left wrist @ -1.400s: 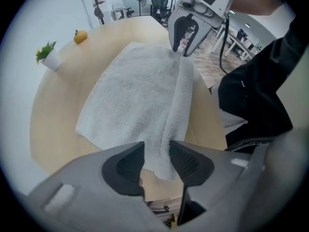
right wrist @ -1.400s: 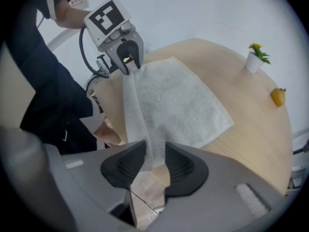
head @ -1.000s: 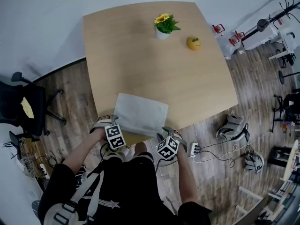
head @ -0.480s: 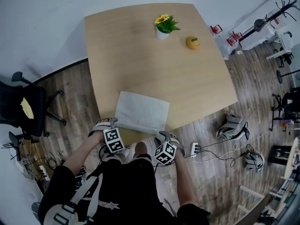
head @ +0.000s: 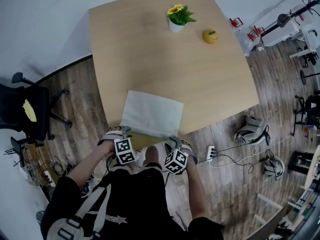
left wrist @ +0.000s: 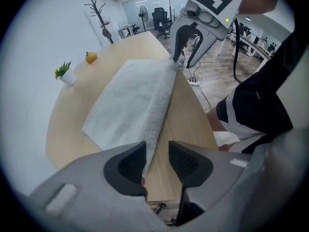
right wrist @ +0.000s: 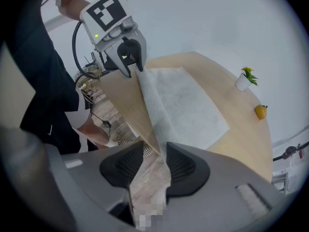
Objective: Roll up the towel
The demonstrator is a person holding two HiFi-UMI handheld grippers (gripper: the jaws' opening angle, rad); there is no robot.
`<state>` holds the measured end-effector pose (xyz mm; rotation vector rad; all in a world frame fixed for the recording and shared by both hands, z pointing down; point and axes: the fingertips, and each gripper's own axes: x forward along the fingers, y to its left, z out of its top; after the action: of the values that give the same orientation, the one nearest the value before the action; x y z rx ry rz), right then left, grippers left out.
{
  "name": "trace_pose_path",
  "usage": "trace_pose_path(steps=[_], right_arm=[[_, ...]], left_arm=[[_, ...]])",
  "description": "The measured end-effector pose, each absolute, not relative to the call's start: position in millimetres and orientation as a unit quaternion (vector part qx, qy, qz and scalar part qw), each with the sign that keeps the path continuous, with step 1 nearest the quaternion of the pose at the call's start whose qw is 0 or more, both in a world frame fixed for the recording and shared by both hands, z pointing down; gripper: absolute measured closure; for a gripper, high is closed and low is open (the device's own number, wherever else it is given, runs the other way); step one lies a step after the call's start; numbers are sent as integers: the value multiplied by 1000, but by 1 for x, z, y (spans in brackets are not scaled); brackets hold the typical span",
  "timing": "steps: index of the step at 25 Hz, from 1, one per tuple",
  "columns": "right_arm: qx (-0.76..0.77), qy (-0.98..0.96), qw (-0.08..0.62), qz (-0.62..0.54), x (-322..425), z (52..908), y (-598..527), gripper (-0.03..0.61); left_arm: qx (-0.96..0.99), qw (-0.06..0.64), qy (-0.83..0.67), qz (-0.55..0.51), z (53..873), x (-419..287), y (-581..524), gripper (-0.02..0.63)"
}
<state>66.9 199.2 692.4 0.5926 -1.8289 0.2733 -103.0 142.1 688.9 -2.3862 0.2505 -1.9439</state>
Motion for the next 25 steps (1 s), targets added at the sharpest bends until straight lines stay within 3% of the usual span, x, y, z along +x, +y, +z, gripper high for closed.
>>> trace_pose_path(steps=[15,16,18,25], right_arm=[[244,-774,582,57,75,705,182,472],[243,-774,582,56,75,704,181,474],[242,-775,581,55,76,705,181,492],[241,-776,581,44,76,706,178,512]], left_arm=[[-760,19,71,-646,701,-99,131,456],[-758,21,76,-647,700,-99,128,460],[-756,27,83,-648,700,-100,123,535],[-748,51,71,-658,702,-99,121,541]])
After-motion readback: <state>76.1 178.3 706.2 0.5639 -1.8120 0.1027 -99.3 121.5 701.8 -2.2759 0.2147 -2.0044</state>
